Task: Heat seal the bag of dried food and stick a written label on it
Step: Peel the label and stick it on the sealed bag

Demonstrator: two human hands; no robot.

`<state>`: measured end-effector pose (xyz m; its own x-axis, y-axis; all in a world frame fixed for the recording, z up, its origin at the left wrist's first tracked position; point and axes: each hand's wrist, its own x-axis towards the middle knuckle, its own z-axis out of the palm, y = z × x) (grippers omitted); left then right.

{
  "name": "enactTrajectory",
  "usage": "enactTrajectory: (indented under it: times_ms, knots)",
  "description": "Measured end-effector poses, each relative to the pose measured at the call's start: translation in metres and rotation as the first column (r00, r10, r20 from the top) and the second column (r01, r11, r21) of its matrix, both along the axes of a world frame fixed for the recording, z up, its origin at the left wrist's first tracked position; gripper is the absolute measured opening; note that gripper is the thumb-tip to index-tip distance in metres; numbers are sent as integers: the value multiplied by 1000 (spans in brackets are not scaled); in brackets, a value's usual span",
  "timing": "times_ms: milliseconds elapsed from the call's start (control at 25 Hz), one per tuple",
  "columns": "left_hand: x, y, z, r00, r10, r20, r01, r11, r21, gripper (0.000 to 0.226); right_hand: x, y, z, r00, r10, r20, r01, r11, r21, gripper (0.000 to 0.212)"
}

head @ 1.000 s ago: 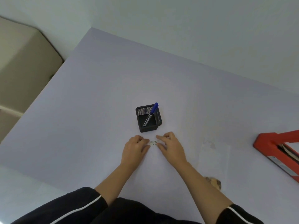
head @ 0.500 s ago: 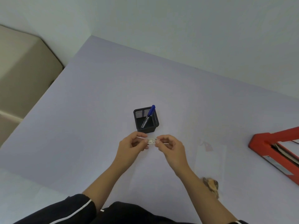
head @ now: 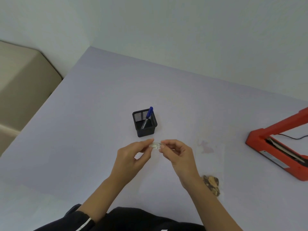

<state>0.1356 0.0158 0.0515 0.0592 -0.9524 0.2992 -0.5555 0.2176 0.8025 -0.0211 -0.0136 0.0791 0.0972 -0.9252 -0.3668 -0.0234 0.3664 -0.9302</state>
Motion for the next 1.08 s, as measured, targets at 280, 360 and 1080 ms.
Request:
enactTrajectory:
  times_ms: [280, 360, 1080]
  knots:
    - [-6, 12, 5, 969, 35, 244, 14, 980, -199, 31, -3, 12, 11, 995, -53, 80, 50, 998, 30, 17]
    - [-7, 13, 5, 957, 37, 289, 35, 970, -239, 34, -4, 13, 13, 995, -53, 86, 50, 998, 27, 17]
    - [-14, 15, 15, 988, 112, 102, -101, 989, -113, 21, -2, 18, 13, 995, -60, 85, 60, 998, 8, 17]
